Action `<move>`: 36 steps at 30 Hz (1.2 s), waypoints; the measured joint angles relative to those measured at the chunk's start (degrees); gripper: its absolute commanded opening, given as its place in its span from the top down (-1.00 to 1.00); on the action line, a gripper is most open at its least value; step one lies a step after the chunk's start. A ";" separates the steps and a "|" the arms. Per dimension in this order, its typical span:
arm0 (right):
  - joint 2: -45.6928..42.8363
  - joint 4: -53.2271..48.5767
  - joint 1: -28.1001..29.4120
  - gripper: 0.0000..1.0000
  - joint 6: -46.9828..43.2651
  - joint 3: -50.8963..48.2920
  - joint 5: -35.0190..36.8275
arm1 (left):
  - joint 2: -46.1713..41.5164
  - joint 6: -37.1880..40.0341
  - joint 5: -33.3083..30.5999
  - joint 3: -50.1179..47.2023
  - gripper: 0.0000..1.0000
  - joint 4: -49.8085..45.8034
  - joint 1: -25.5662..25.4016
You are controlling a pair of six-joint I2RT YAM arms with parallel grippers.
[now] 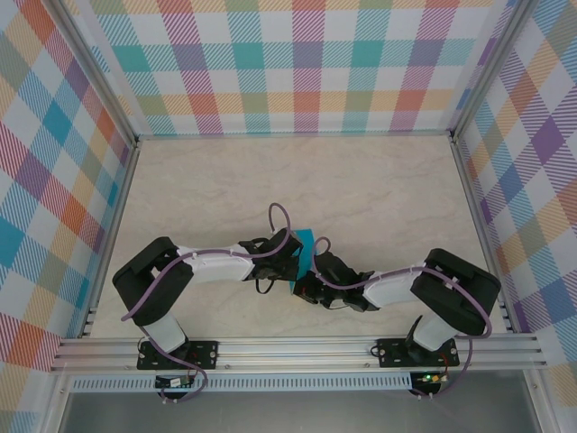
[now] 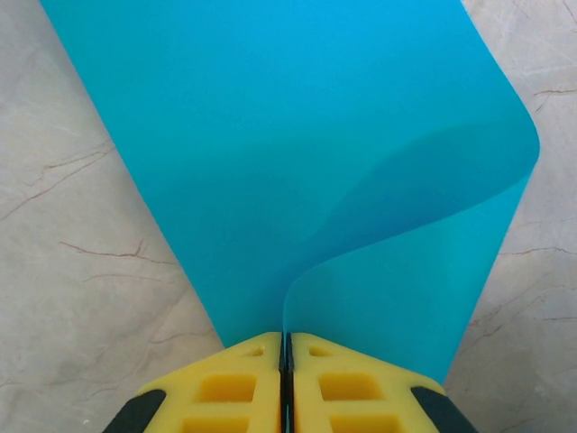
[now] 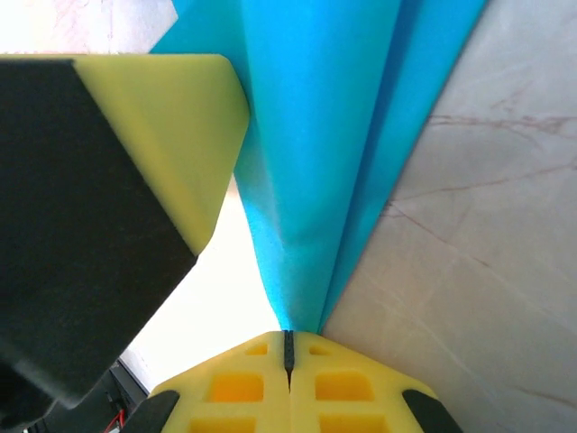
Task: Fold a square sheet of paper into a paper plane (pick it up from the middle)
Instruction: Third fold the triangle at the center of the table.
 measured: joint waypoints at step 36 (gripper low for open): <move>-11.34 -6.45 -13.53 0.89 -5.33 -1.86 -3.56 | 0.24 0.02 0.17 0.04 0.80 0.09 0.00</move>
